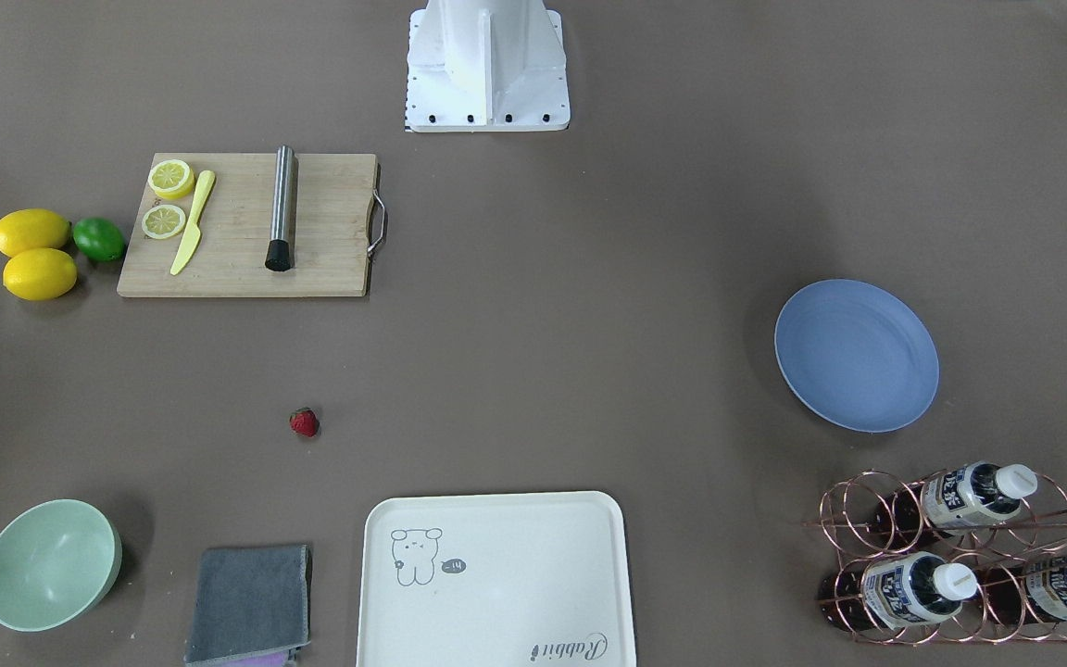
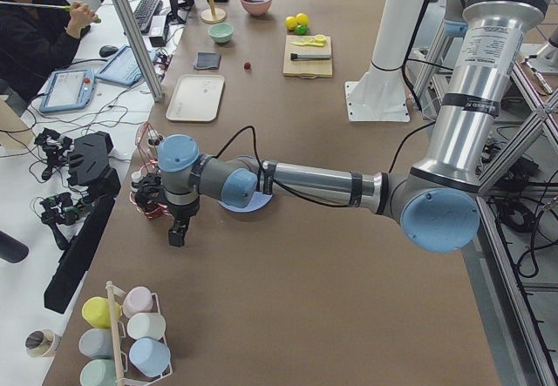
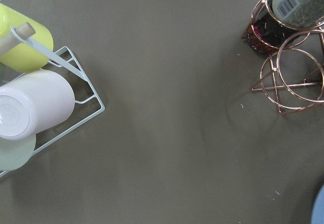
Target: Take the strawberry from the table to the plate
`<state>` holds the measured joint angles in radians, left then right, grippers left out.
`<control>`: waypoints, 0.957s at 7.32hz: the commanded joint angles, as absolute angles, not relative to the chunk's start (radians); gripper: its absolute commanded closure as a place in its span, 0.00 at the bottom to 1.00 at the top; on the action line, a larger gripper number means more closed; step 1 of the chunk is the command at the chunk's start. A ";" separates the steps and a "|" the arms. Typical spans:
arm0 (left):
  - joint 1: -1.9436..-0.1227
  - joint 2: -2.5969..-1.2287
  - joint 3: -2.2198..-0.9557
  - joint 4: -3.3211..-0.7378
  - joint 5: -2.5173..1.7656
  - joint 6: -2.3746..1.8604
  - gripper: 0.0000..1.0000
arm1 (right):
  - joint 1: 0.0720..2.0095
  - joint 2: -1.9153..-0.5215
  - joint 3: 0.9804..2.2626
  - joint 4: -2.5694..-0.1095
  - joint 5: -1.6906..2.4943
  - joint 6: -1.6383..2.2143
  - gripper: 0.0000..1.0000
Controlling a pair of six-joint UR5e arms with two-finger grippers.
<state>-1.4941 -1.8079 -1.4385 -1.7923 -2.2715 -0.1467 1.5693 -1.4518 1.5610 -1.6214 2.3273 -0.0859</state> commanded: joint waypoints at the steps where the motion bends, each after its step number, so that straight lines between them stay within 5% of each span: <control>1: -1.494 -1.807 -1.442 -1.799 -2.273 -0.147 0.02 | 1.569 -1.451 1.566 -1.621 2.329 -0.084 0.00; 7: -1.491 -1.729 -1.488 -2.003 -2.273 -0.147 0.02 | 1.550 -1.407 1.594 -1.621 2.365 -0.083 0.00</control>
